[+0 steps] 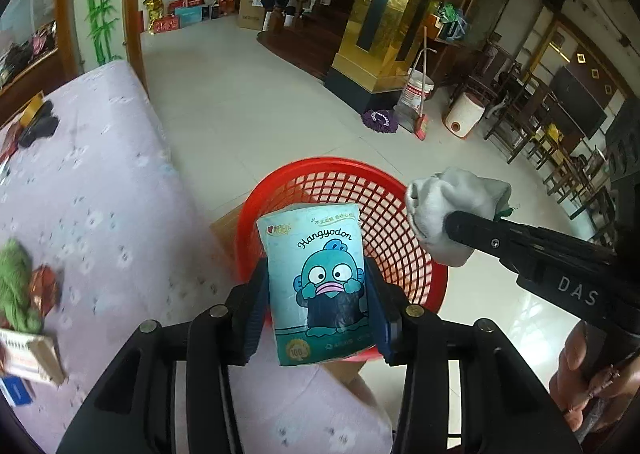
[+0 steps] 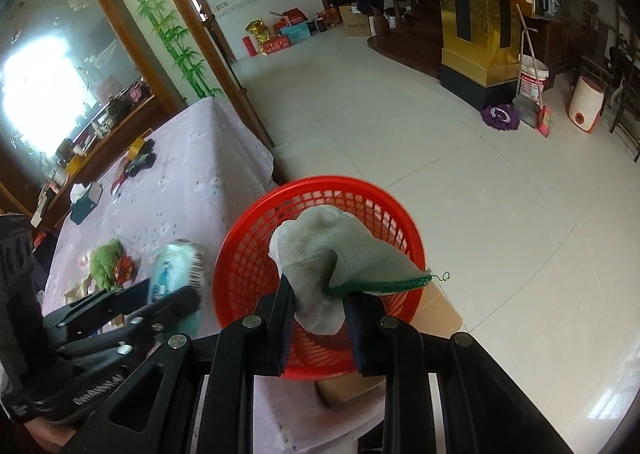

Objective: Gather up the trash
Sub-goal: 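Carry the tissue pack and glove in both tools over the red basket, then open the right tool to drop the glove while the left tool drops the tissue pack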

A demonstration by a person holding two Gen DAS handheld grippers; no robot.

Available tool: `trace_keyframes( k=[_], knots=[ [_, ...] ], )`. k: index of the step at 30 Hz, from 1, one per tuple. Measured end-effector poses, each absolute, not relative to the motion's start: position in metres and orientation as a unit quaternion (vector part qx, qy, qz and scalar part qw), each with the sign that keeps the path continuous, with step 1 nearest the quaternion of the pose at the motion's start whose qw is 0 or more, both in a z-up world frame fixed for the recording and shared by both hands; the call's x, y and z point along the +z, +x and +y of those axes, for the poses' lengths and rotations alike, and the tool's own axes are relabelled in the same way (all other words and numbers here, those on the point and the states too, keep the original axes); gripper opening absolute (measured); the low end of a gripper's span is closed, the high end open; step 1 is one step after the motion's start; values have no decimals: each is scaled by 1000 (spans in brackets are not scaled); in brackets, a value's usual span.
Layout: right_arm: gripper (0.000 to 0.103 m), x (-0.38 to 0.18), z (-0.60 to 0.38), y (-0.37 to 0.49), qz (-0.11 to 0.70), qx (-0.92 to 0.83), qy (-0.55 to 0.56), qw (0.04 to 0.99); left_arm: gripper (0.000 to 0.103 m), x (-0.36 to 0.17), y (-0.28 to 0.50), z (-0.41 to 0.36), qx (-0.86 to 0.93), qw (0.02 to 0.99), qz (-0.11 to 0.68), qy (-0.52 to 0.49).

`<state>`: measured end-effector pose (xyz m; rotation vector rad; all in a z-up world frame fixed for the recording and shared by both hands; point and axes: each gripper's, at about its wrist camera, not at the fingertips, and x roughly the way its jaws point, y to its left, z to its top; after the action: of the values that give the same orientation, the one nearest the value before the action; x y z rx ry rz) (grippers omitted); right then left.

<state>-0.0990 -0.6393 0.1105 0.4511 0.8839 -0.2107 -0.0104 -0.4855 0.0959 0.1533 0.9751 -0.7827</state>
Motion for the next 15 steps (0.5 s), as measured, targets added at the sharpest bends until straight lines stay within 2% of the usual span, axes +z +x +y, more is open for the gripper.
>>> trace_keyframes(
  k=[1, 3, 4, 6, 7, 10, 12, 15],
  knots=[
    [26, 110, -641, -96, 423, -99, 216, 875, 54, 96, -10, -489, -365, 809, 455, 72],
    [30, 111, -645, -90, 421, -98, 216, 876, 59, 96, -8, -493, -361, 812, 453, 69],
    [41, 111, -646, -89, 420, -98, 218, 875, 60, 97, -7, -492, -359, 813, 453, 67],
    [55, 113, -649, -88, 415, -97, 221, 877, 60, 99, -7, -492, -361, 813, 454, 61],
    [58, 114, -649, -88, 414, -98, 219, 878, 60, 100, -8, -492, -360, 814, 453, 62],
    [59, 115, -651, -89, 415, -103, 219, 877, 61, 105, -12, -484, -353, 821, 445, 64],
    [61, 118, -650, -93, 412, -104, 220, 878, 65, 108, -18, -472, -347, 826, 440, 62],
    [75, 122, -639, -97, 408, -110, 204, 883, 66, 110, -25, -452, -331, 836, 435, 58]
  ],
)
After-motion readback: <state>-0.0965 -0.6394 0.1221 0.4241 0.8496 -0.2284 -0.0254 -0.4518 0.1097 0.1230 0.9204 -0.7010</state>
